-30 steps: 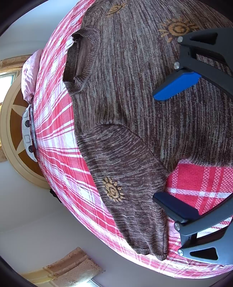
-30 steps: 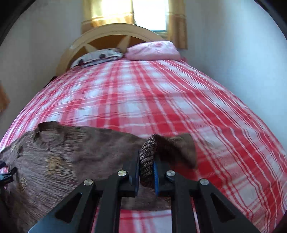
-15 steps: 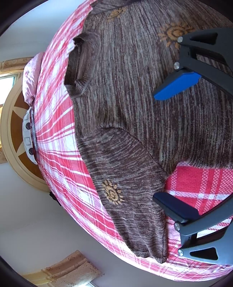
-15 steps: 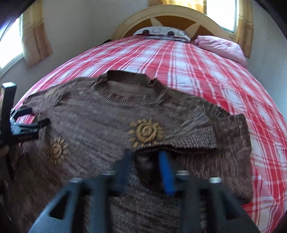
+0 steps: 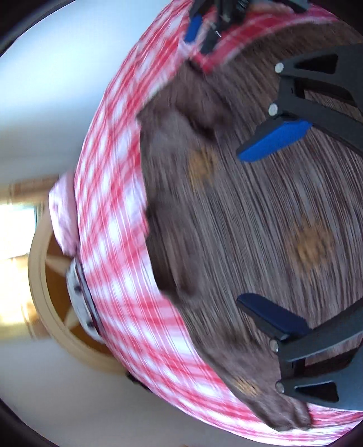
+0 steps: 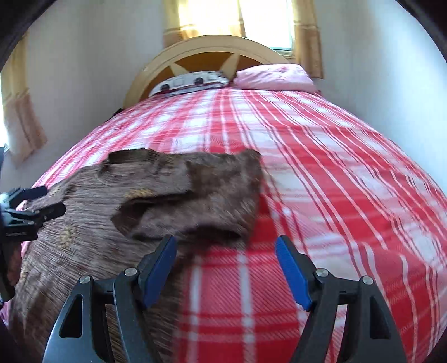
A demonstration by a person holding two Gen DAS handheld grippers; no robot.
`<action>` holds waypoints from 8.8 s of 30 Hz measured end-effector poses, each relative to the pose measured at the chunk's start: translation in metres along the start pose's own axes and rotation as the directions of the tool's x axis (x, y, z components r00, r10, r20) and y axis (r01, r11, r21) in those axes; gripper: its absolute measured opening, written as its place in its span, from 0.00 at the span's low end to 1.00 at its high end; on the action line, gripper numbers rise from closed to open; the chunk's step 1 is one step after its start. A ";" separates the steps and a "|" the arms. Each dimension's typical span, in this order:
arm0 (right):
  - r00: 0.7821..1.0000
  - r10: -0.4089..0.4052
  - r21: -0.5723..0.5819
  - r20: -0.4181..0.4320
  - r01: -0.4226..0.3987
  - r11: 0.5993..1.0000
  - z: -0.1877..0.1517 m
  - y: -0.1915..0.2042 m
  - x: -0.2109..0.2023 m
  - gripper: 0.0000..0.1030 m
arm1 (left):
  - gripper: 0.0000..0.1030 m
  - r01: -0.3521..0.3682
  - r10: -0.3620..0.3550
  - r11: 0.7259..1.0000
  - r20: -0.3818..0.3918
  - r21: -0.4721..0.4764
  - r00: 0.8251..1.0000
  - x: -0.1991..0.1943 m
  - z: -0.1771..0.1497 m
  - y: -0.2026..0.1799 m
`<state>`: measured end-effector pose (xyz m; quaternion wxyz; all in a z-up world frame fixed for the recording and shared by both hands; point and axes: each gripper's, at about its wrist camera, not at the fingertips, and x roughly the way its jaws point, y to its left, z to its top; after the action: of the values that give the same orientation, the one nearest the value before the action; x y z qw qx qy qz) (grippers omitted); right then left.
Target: Fold small clothes
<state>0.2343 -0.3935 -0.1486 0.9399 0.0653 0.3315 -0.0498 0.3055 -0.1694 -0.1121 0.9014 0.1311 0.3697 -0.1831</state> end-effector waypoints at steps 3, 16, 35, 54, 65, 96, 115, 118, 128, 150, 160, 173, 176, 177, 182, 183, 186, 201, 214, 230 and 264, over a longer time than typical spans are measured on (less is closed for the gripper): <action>1.000 0.023 0.051 -0.017 -0.022 0.998 -0.005 -0.013 0.002 0.72 | 0.86 0.031 -0.030 0.999 -0.012 0.043 0.999 0.015 0.017 -0.029; 0.999 0.035 0.110 -0.020 -0.033 0.993 -0.012 -0.025 0.007 0.72 | 0.57 0.074 -0.074 0.997 -0.121 -0.002 0.990 0.075 0.033 -0.062; 0.994 -0.069 0.039 -0.088 0.073 0.997 -0.014 -0.015 0.021 0.72 | 0.03 0.333 -0.391 0.852 -0.069 -0.403 0.918 0.069 0.031 0.016; 0.991 -0.093 0.012 -0.100 0.095 0.995 -0.015 -0.009 0.025 0.73 | 0.03 0.283 -0.381 0.817 -0.101 -0.501 0.919 0.071 0.023 0.081; 0.989 -0.101 0.000 -0.110 0.101 0.995 -0.015 -0.006 0.027 0.75 | 0.02 0.120 -0.199 0.913 -0.169 -0.390 0.965 0.090 0.009 0.091; 0.989 -0.098 -0.010 -0.115 0.097 0.995 -0.016 -0.003 0.027 0.78 | 0.09 0.212 -0.260 0.922 -0.112 -0.325 0.959 0.086 0.008 0.056; 0.966 0.138 -0.193 -0.217 -0.182 0.964 0.015 0.079 0.066 0.78 | 0.50 0.150 -0.191 0.937 -0.103 -0.315 0.976 0.051 -0.022 0.074; 0.965 0.111 -0.203 -0.236 -0.161 0.966 0.019 0.083 0.053 0.78 | 0.66 0.126 -0.153 0.946 -0.070 -0.300 0.986 0.025 -0.036 0.092; 0.980 0.123 -0.245 -0.155 -0.159 0.956 0.075 0.170 0.075 0.78 | 0.74 -0.074 0.070 0.921 -0.024 -0.382 0.997 -0.045 -0.094 0.195; 0.958 0.240 -0.203 -0.155 -0.269 0.942 0.043 0.210 0.087 0.79 | 0.82 -0.300 0.256 0.692 -0.166 -0.657 0.952 -0.046 -0.192 0.347; 0.965 0.245 -0.310 -0.094 -0.262 0.914 0.000 0.210 0.031 0.79 | 0.62 -0.202 0.181 0.584 -0.117 -0.786 0.976 -0.027 -0.177 0.376; 0.966 0.250 -0.326 -0.063 -0.256 0.910 -0.011 0.201 0.010 0.79 | 0.09 -0.112 0.179 0.630 0.004 -0.768 0.984 -0.039 -0.131 0.372; 0.965 0.255 -0.302 -0.058 -0.260 0.917 -0.011 0.193 0.009 0.79 | 0.09 -0.098 0.182 0.684 0.039 -0.723 0.983 -0.046 -0.106 0.355; 0.965 0.255 -0.296 -0.060 -0.262 0.919 -0.011 0.190 0.008 0.79 | 0.09 -0.085 0.173 0.703 0.054 -0.706 0.984 -0.046 -0.095 0.348; 0.966 0.251 -0.277 -0.055 -0.256 0.926 -0.013 0.175 0.003 0.79 | 0.08 -0.029 0.126 0.781 0.111 -0.624 0.986 -0.049 -0.055 0.309; 0.967 0.250 -0.272 -0.049 -0.254 0.928 -0.013 0.171 0.001 0.79 | 0.08 -0.014 0.114 0.801 0.129 -0.598 0.985 -0.050 -0.044 0.297; 0.969 0.245 -0.256 -0.038 -0.247 0.935 -0.014 0.157 -0.003 0.79 | 0.08 0.015 0.085 0.850 0.165 -0.527 0.983 -0.051 -0.018 0.263; 0.974 0.228 -0.123 -0.008 -0.228 0.966 -0.017 0.097 -0.005 0.79 | 0.09 0.204 -0.155 0.917 0.166 -0.343 0.974 -0.014 0.032 0.105; 0.971 0.237 -0.072 -0.028 -0.238 0.969 -0.020 0.083 0.001 0.79 | 0.77 0.090 -0.077 0.990 0.118 -0.112 0.990 -0.023 -0.010 0.071; 0.965 0.195 -0.277 -0.174 -0.238 0.931 0.057 0.172 0.045 0.75 | 0.89 -0.234 0.205 0.916 -0.121 -0.326 0.971 0.026 -0.090 0.211; 0.910 0.257 -0.122 -0.326 -0.311 0.943 0.036 0.193 0.092 0.08 | 0.99 -0.154 0.118 0.899 -0.113 -0.409 0.987 0.033 -0.099 0.228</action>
<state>0.3543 -0.2133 -0.1620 0.8765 0.0388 0.4627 0.1273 0.3634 0.0651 -0.1808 0.9027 -0.0309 0.4281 -0.0309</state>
